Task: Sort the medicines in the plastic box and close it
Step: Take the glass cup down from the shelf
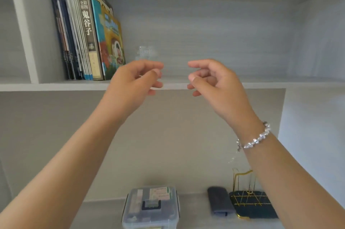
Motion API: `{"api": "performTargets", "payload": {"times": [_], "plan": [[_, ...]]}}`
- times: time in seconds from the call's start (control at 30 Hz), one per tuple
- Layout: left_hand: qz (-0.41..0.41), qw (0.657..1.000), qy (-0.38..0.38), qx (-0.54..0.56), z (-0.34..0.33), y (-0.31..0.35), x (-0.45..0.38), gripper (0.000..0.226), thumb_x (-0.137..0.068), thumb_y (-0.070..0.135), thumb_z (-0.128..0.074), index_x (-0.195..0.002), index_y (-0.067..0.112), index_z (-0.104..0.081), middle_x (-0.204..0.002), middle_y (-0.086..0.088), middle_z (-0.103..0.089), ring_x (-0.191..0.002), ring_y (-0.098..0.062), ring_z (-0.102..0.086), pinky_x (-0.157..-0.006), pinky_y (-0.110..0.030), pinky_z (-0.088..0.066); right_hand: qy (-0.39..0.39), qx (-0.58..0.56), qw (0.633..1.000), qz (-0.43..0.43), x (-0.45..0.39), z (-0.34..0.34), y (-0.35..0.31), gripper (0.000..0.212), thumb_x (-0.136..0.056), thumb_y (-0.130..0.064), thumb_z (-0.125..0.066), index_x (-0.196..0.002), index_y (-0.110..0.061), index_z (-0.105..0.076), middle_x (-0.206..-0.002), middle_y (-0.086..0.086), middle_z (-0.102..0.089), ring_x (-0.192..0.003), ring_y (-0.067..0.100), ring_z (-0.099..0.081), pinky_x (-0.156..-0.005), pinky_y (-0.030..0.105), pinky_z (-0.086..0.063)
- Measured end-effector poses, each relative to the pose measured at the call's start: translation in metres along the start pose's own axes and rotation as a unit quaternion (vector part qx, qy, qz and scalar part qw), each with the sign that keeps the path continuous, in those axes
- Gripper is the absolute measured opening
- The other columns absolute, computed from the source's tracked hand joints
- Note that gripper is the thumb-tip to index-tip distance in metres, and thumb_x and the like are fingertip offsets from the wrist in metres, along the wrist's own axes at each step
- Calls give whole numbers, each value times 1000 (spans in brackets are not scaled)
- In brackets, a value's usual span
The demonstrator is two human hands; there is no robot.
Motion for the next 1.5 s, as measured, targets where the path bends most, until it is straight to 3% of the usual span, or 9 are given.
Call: {"api": "performTargets", "payload": {"times": [0.13,0.3,0.47,0.6,0.7,0.97,1.2,1.37,1.5], "plan": [[17,997,53,-61,17,-13,-45,25,-89,27,-53,-112,27,-62,-101,4,-66,-91,-10,-63,-88,-35,-54,-1,21,1000,-23,-49,-16,18,22,-82,-21,-62,-103,-26,-60,-83,-6,-62,-84,22,-66,-85,45,-54],[124,986,66,-95,28,-55,-92,57,-88,36,-55,-140,21,-36,-143,-7,-44,-124,-26,-48,-107,-43,-39,-50,37,992,-112,-99,-58,55,43,-83,-30,-61,-123,-19,-51,-114,5,-63,-102,22,-62,-97,42,-48],[191,980,21,-47,28,-82,-122,67,-87,37,-60,-144,18,-30,-148,-6,-37,-125,-25,-45,-95,-37,-48,-115,30,974,-191,-131,-94,75,61,-87,-34,-57,-139,-12,-34,-126,4,-50,-112,24,-56,-95,38,-51],[211,977,-32,-2,22,-88,-141,62,-88,31,-61,-141,11,-35,-142,-8,-43,-124,-26,-46,-94,-39,-48,-159,26,959,-235,-147,-110,80,38,-92,-32,-51,-125,-14,-46,-114,5,-49,-102,23,-53,-91,35,-49],[215,975,-47,8,22,-93,-151,55,-88,29,-60,-136,9,-43,-137,-10,-50,-120,-26,-52,-100,-41,-46,-166,11,949,-269,-154,-117,85,37,-93,-30,-51,-124,-11,-50,-101,1,-53,-94,21,-51,-92,35,-48],[196,979,-56,-9,23,-100,-160,59,-86,36,-62,-134,8,-45,-129,-11,-57,-111,-27,-59,-95,-42,-51,-142,26,956,-257,-162,-116,88,42,-87,-33,-60,-121,-8,-55,-125,12,-59,-111,30,-60,-94,42,-52],[150,988,-32,-6,30,-78,-142,57,-83,39,-65,-128,9,-48,-120,-9,-61,-105,-24,-62,-91,-40,-53,-122,0,967,-226,-150,-97,72,33,-82,-39,-65,-103,-15,-55,-106,6,-63,-88,22,-64,-74,31,-57],[76,997,-6,-5,36,-39,-115,60,-80,47,-64,-130,17,-50,-120,-4,-60,-103,-19,-61,-83,-33,-56,-63,-17,985,-162,-123,-69,37,55,-75,-49,-68,-121,-23,-53,-103,1,-63,-75,17,-63,-65,27,-55],[30,999,-8,23,30,-6,-80,62,-80,52,-61,-133,20,-51,-118,2,-65,-98,-11,-65,-76,-24,-57,-19,-15,995,-101,-91,-42,4,44,-75,-55,-64,-113,-34,-53,-85,-13,-65,-63,3,-65,-56,21,-55]]}}
Point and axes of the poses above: each hand's wrist, its own x-axis away from the middle knuckle, its own z-axis out of the back of the hand, y = z × x, the point moved 6 cm from there along -x, towards the middle knuckle
